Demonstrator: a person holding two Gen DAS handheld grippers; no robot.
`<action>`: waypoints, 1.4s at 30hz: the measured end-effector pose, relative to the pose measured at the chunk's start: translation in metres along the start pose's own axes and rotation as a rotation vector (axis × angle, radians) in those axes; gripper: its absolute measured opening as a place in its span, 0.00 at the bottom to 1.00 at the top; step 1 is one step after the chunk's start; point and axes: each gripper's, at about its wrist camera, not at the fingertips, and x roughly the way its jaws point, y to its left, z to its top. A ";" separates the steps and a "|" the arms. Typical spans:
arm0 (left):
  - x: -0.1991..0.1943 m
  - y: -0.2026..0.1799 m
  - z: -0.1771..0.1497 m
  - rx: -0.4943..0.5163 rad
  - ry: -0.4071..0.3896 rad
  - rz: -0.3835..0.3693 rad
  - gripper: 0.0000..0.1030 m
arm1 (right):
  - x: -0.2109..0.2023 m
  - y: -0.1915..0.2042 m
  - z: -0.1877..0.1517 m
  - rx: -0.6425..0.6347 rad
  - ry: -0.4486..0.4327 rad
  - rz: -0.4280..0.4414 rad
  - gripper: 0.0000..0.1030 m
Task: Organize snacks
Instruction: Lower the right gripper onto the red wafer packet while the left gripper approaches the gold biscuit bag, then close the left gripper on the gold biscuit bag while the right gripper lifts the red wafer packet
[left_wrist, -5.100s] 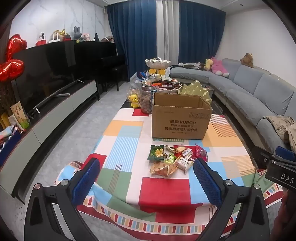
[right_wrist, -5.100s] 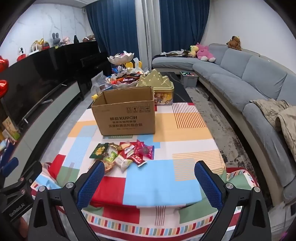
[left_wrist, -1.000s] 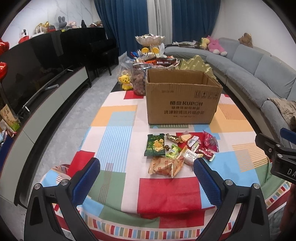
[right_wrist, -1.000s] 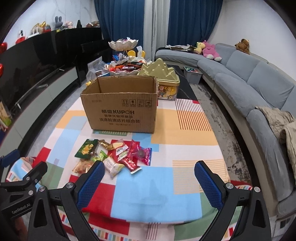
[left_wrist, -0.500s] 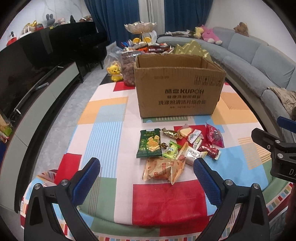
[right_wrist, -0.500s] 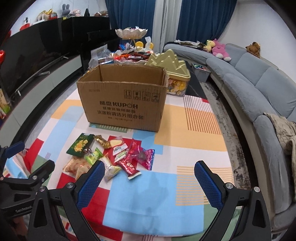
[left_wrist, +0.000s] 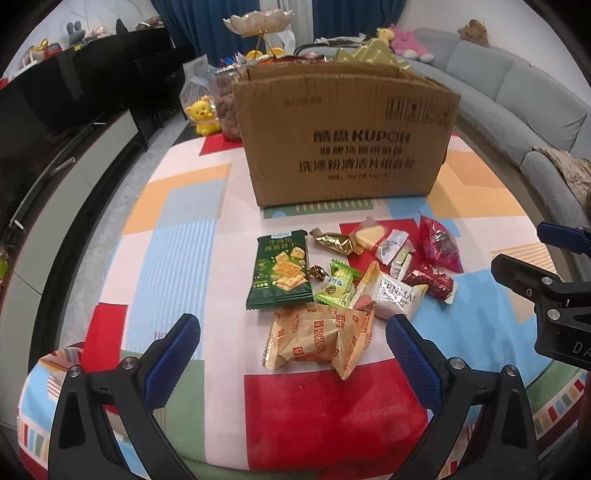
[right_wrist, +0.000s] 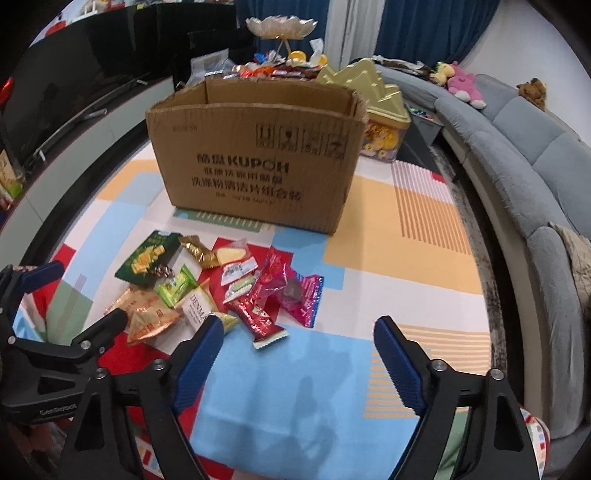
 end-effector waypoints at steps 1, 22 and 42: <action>0.003 0.000 -0.001 -0.001 0.006 -0.003 0.99 | 0.004 0.001 0.000 -0.008 0.005 0.005 0.76; 0.053 0.002 -0.011 -0.026 0.086 -0.079 0.92 | 0.059 0.021 -0.005 -0.140 0.088 0.113 0.59; 0.064 -0.004 -0.015 -0.007 0.116 -0.207 0.61 | 0.092 0.026 -0.005 -0.147 0.156 0.186 0.25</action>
